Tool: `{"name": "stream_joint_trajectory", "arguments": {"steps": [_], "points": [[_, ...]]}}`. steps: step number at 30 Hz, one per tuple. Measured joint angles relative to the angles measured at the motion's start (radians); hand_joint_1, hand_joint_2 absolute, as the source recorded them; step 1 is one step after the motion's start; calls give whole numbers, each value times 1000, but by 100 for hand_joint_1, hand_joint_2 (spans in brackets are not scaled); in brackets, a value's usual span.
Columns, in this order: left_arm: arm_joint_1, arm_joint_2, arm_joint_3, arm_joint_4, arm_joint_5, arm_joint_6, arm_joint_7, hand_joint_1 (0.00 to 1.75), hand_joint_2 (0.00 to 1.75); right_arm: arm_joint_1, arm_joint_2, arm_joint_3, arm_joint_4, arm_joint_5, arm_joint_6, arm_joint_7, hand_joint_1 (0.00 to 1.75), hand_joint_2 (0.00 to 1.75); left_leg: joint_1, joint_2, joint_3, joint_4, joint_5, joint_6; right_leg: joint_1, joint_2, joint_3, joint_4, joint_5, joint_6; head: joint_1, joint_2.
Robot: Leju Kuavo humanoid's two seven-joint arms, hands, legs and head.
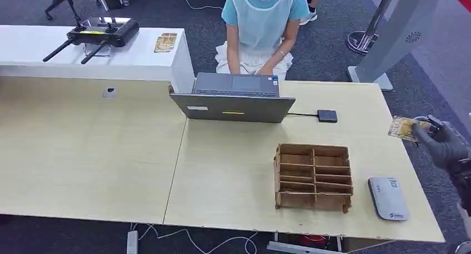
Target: Pass the card to the sensor for recognition and then transmit it.
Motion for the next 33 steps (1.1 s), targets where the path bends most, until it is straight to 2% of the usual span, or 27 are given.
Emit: {"name": "stream_joint_trajectory", "arguments": {"steps": [6,21,33], "points": [[0,2,1,0,-1,0,0,0,0,24,-11,-9,20,-1,-9,-1,175,175,0,0,0,0,0,0,0,0,0,0,0,0,0,0],[2,3,15,0,-16,0,6,0,0,157,-38,-55,26,30,22,-6,175,175,0,0,0,0,0,0,0,0,0,0,0,0,0,0],[0,5,15,0,-31,-4,7,0,0,178,-40,-57,27,85,35,-4,175,175,0,1,0,0,0,0,0,0,0,0,0,0,0,0]]}}
